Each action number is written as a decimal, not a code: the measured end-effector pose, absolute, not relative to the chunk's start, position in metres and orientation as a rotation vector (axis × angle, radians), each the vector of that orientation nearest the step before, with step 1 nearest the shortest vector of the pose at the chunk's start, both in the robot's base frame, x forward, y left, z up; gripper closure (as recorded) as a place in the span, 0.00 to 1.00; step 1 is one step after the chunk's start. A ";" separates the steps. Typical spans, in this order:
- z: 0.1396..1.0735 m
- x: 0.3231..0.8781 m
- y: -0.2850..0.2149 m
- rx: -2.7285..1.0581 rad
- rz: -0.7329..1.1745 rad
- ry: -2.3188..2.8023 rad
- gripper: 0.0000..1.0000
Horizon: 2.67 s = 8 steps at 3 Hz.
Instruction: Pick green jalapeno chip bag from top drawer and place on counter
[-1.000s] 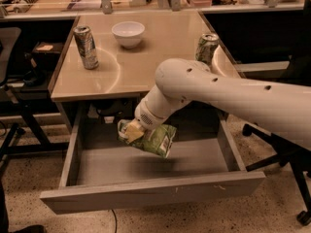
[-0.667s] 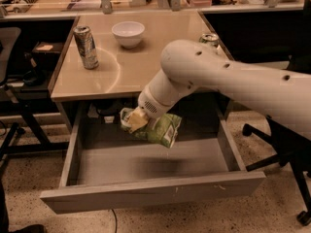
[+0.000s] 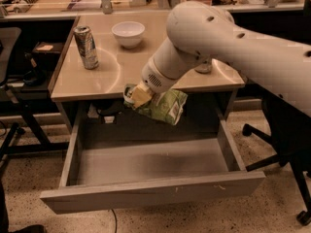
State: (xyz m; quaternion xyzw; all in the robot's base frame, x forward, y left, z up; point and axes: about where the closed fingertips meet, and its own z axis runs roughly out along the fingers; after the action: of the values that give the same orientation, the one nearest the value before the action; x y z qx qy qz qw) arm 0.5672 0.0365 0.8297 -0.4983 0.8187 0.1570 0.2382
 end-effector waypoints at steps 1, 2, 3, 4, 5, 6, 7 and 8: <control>0.851 0.594 0.038 -1.361 0.404 2.222 1.00; 0.868 0.628 0.044 -1.361 0.386 2.186 1.00; 0.870 0.664 0.048 -1.350 0.377 2.167 1.00; 0.861 0.700 0.053 -1.343 0.364 2.151 1.00; 0.850 0.732 0.054 -1.328 0.333 2.159 1.00; 0.838 0.760 0.051 -1.308 0.293 2.183 1.00; 0.838 0.762 0.050 -1.304 0.293 2.182 0.81; 0.838 0.762 0.050 -1.304 0.293 2.182 0.59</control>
Offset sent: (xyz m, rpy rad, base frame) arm 0.1062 0.0127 0.0602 0.0192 -0.1126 0.0042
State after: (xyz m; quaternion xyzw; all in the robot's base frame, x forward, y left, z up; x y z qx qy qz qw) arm 0.7617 0.0503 0.8385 -0.4882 0.8168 0.1096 0.2872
